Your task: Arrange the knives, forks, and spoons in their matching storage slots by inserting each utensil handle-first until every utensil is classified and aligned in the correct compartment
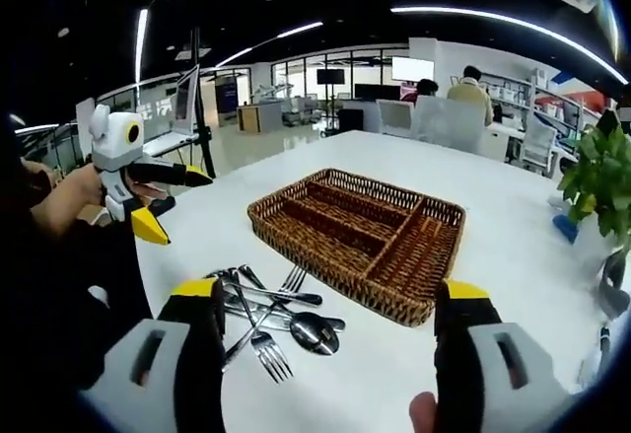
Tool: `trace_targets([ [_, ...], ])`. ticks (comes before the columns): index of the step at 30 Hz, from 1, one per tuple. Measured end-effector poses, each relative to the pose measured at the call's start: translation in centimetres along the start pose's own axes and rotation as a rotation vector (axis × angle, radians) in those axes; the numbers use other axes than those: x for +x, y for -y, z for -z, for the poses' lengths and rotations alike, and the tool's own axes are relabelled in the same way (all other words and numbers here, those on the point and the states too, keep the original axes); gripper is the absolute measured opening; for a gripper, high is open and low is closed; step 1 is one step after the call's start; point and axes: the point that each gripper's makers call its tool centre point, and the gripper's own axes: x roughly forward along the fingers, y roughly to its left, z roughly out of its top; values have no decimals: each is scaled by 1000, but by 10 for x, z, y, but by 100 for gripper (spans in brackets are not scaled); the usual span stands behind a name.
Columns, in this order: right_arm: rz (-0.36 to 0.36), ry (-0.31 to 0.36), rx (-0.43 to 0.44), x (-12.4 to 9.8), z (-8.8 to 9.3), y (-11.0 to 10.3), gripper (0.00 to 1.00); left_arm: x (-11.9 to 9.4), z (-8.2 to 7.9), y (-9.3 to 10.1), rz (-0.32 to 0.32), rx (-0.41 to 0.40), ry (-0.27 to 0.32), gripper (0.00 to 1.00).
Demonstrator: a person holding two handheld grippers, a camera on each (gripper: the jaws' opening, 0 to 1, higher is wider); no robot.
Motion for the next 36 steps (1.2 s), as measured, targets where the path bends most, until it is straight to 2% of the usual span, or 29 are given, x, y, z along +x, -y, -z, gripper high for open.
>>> trace_targets([
  [5,0,-10,-6,0,2,-2,92,-3,3,0,-3,3,-7,100],
  [13,-2,-2,-22,1,3,-7,94,-6,18,1,-12,4,-38,100],
  [18,-6,3,-23,2,5,-9,92,-6,27,1,-23,16,-58,100],
  [25,-7,-25,-24,5,16,-13,88,1,43,6,-26,35,-89,100],
  [28,-11,-43,-24,6,22,-15,86,4,52,7,-28,47,-110,93],
  [36,-11,-64,-18,6,31,-18,82,11,71,9,-38,46,-152,84],
])
